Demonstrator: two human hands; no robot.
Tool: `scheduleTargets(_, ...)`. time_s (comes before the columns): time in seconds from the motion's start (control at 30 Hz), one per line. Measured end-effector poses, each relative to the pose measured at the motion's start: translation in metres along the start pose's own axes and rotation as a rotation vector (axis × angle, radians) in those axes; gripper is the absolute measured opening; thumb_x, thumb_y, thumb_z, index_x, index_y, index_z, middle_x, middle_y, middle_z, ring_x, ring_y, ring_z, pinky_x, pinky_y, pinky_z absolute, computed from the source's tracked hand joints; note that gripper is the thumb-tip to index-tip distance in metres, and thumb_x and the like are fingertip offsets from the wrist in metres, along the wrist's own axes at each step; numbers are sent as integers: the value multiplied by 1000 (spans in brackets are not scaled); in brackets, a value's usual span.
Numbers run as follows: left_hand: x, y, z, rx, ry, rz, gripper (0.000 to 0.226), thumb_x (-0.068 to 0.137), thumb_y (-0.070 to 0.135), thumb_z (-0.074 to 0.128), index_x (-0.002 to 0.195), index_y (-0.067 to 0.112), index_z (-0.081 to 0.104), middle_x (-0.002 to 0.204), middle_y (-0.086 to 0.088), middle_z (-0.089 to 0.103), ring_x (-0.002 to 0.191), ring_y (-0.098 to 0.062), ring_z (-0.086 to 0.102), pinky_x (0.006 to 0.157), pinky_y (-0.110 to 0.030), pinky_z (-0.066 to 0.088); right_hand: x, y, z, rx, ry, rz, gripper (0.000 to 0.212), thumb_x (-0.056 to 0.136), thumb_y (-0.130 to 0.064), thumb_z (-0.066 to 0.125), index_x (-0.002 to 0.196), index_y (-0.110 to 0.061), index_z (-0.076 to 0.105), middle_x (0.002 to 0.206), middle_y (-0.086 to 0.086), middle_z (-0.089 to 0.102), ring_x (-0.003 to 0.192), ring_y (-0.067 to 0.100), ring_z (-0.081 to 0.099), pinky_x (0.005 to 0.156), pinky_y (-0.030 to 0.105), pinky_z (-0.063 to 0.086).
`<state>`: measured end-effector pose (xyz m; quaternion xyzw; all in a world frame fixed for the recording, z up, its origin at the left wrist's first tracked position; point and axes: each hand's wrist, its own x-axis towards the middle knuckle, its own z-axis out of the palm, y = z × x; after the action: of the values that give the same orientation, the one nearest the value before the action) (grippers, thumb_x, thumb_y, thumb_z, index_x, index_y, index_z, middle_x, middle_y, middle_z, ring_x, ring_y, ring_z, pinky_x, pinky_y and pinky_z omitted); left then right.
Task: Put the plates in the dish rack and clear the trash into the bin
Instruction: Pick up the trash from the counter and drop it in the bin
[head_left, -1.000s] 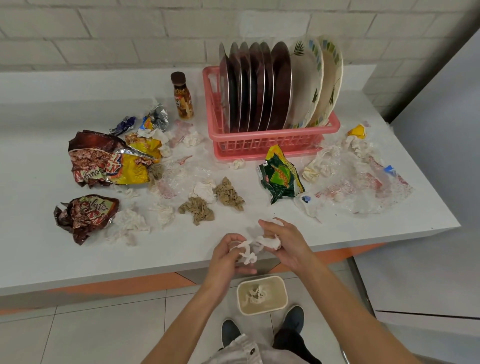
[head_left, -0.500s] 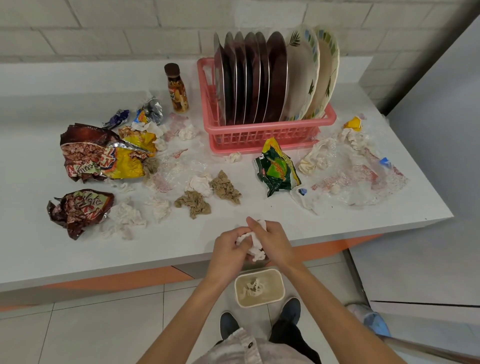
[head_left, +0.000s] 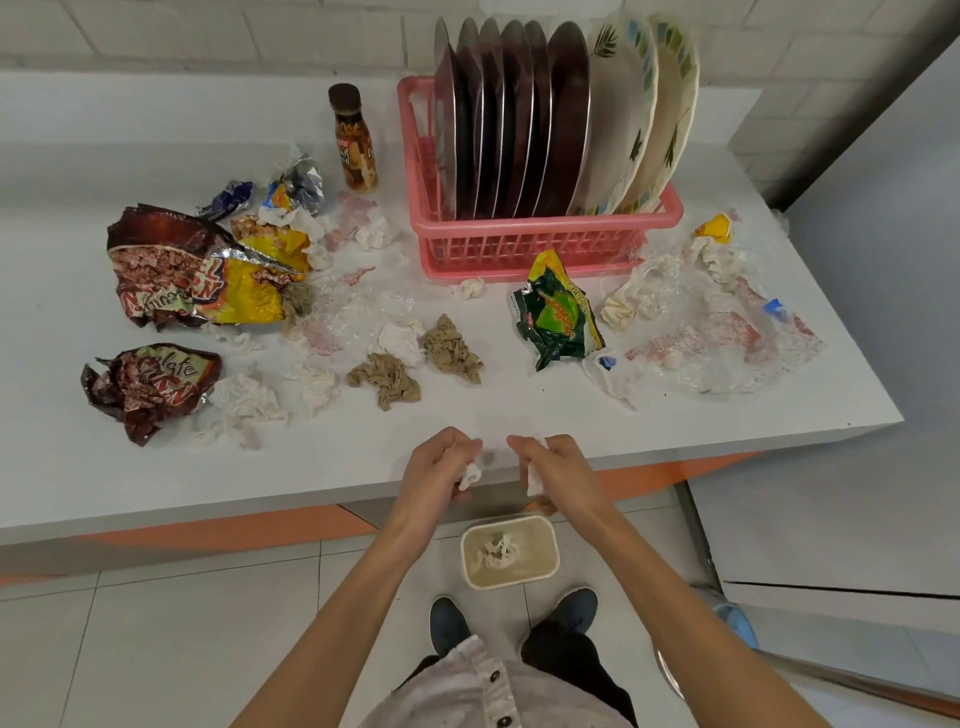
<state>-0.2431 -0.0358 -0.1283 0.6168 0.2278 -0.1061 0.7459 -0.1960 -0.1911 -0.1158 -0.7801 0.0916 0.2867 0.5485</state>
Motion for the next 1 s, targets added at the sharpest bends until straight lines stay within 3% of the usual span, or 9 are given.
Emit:
scheduleTargets(0.17, -11, -17, 8, 73, -49, 28, 22, 88, -10, 54, 78, 9, 50, 79, -4, 63, 67, -13, 59, 54, -25, 48, -9, 13, -4, -14, -103, -17, 26, 87, -22, 71, 67, -8, 65, 45, 2, 38, 37, 14, 32, 39, 19, 27)
scheduleTargets(0.27, -16, -25, 13, 61, -29, -2, 17, 93, -9, 47, 87, 2, 58, 87, -11, 68, 71, -17, 65, 51, -29, 52, -14, 25, -11, -6, -113, -18, 29, 87, -24, 72, 58, -24, 71, 46, 7, 42, 34, 16, 33, 36, 19, 29)
scheduleTargets(0.37, -21, -37, 20, 125, -12, -33, 23, 94, -5, 45, 90, 6, 65, 84, -7, 65, 61, -15, 58, 44, -24, 42, -18, 42, -23, -34, -91, -2, 28, 89, -26, 70, 68, -9, 62, 52, 10, 45, 35, 16, 36, 36, 20, 29)
scheduleTargets(0.5, -32, -52, 39, 150, 40, -84, 27, 96, -4, 42, 90, 5, 67, 77, -8, 59, 50, -8, 47, 39, -14, 29, -26, 69, -41, -24, -101, 55, 28, 90, -24, 69, 73, -11, 52, 50, 1, 42, 36, 13, 35, 38, 18, 27)
scheduleTargets(0.67, -44, -81, 64, 171, 118, -133, 21, 97, 3, 48, 92, 8, 67, 81, -10, 62, 46, -5, 50, 38, -14, 30, -39, 113, -65, -56, -63, 55, 36, 92, -30, 67, 63, -9, 57, 49, -3, 44, 39, 9, 37, 37, 19, 28)
scheduleTargets(0.73, -45, -101, 71, 200, 151, -157, 19, 96, 6, 51, 92, 9, 69, 80, -4, 61, 46, 0, 52, 39, -15, 32, -41, 134, -71, -161, -37, 2, 42, 94, -32, 62, 56, -15, 57, 46, -11, 49, 41, 1, 43, 45, 16, 32)
scheduleTargets(0.8, -46, -125, 78, 220, 191, -186, 19, 95, 8, 52, 91, 9, 71, 77, 0, 60, 48, 2, 52, 41, -15, 33, -41, 159, -72, -291, -53, 2, 50, 98, -39, 55, 51, -23, 47, 47, -10, 48, 46, 4, 46, 52, 21, 35)
scheduleTargets(0.9, -50, -167, 85, 224, 230, -237, 20, 94, 10, 52, 90, 9, 72, 74, 6, 59, 57, -3, 51, 44, -14, 36, -33, 205, -69, -397, -90, 79, 64, 98, -58, 38, 50, -16, 39, 51, -2, 43, 46, 14, 41, 56, 28, 37)
scheduleTargets(1.0, -44, -209, 87, 235, 226, -263, 19, 94, 13, 53, 89, 13, 72, 73, 2, 57, 60, -12, 46, 44, -15, 35, -17, 246, -64, -381, -111, 120, 61, 102, -50, 36, 51, -17, 40, 52, -2, 43, 48, 15, 41, 58, 30, 37)
